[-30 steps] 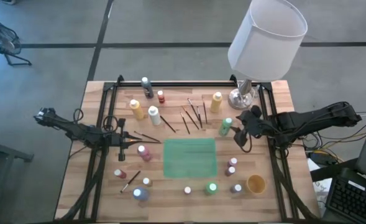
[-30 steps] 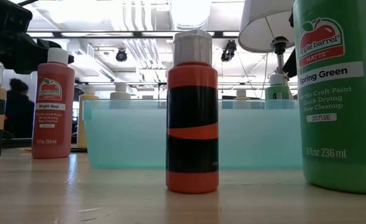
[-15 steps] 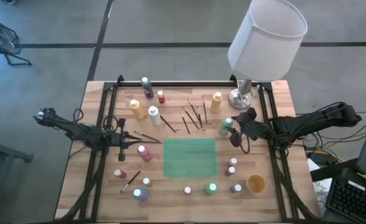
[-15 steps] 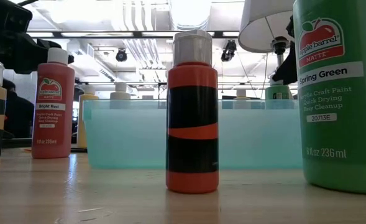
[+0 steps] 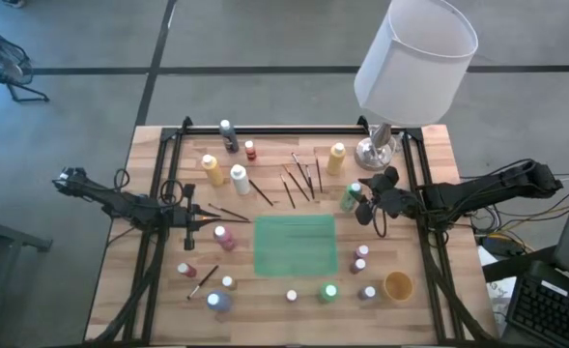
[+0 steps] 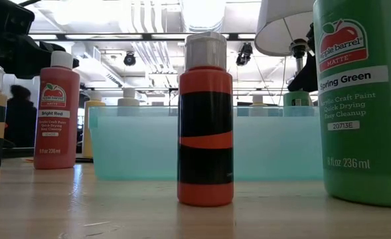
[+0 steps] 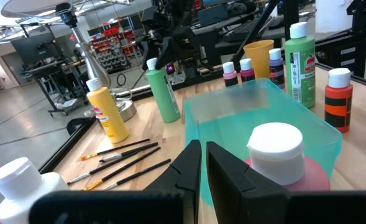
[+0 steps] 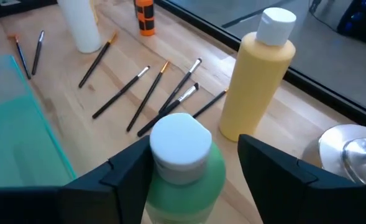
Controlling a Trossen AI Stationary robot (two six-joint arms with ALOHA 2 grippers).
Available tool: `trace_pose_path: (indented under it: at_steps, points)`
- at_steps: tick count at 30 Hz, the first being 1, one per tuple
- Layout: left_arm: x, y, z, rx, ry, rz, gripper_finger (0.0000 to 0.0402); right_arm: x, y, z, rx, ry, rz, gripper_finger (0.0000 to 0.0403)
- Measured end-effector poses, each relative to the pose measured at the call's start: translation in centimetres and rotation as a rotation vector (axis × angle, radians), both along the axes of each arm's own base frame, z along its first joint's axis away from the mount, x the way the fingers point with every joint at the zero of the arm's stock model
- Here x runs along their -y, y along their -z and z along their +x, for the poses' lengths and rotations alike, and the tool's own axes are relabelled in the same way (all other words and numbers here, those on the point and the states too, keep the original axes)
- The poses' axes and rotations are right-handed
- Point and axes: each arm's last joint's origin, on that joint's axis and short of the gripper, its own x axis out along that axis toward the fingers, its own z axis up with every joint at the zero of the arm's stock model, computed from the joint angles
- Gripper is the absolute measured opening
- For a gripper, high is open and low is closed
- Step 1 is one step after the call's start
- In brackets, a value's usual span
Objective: Pick & Place Paint Supplies
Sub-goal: Put the green paint bottle into the green bin
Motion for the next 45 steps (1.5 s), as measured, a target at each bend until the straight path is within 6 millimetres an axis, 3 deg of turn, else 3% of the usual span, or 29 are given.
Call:
trace_pose_path:
  at_steps: [9, 16, 28, 36, 45]
  points:
    - [0.0, 0.0, 0.0, 0.0, 0.0, 0.0, 0.003, 0.1, 0.3, 0.3, 0.03, -0.007, -0.012, 0.0177]
    - [0.0, 0.0, 0.0, 0.0, 0.0, 0.0, 0.003, 0.1, 0.5, 0.3, 0.022, -0.007, -0.013, 0.0113]
    - [0.0, 0.0, 0.0, 0.0, 0.0, 0.0, 0.003, 0.0, 0.1, 0.4, 0.004, -0.026, -0.033, 0.0112]
    - [0.0, 0.0, 0.0, 0.0, 0.0, 0.0, 0.003, -0.1, -4.2, 1.6, 0.038, -0.103, -0.144, 0.0113]
    - [0.0, 0.0, 0.0, 0.0, 0.0, -0.001, 0.003, -1.3, -8.6, 2.6, 0.158, -0.353, -0.054, 0.0114]
